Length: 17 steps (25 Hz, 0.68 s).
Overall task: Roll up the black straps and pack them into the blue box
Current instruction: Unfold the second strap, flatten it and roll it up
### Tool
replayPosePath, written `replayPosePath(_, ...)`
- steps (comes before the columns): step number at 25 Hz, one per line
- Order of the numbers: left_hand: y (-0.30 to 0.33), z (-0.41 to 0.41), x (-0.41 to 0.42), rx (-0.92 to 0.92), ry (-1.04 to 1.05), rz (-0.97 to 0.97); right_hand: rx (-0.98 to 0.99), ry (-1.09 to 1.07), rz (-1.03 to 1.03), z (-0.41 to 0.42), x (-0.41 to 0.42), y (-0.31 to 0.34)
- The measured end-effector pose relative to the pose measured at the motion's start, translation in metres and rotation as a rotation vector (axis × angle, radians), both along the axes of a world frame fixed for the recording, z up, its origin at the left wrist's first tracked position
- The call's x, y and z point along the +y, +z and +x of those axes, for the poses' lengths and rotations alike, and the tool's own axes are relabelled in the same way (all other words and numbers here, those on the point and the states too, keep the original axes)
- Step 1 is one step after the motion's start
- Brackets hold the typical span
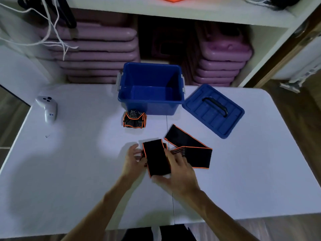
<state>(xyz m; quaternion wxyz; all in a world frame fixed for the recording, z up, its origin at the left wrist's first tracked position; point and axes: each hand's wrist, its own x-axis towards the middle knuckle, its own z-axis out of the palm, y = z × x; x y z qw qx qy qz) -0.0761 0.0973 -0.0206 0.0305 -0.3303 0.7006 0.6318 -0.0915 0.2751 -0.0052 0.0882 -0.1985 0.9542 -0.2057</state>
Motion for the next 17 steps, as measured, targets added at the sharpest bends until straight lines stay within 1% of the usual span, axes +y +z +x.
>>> replayPosePath(2,0.000,-0.001,-0.010,-0.061,-0.051,0.031,-0.088,0.050,0.106,0.021,0.000,-0.007)
replayPosePath(4,-0.001,-0.001,-0.023,-0.064,-0.083,-0.040,-0.090,0.019,0.141,0.031,-0.002,-0.013)
replayPosePath(7,0.004,0.007,-0.034,0.062,-0.144,-0.229,-0.097,-0.154,0.142,0.041,-0.022,-0.011)
replayPosePath(10,0.007,0.024,-0.041,0.184,-0.260,-0.460,-0.112,-0.235,0.123,0.050,-0.050,-0.009)
replayPosePath(13,0.001,0.037,-0.067,0.249,-0.282,-0.625,-0.161,-0.246,-0.018,0.045,-0.044,0.000)
replayPosePath(15,0.001,0.044,-0.095,0.274,-0.243,-0.753,-0.173,-0.214,-0.204,0.037,-0.024,0.003)
replayPosePath(17,0.008,0.050,-0.122,0.272,-0.197,-0.868,-0.225,-0.249,-0.446,0.024,-0.007,0.009)
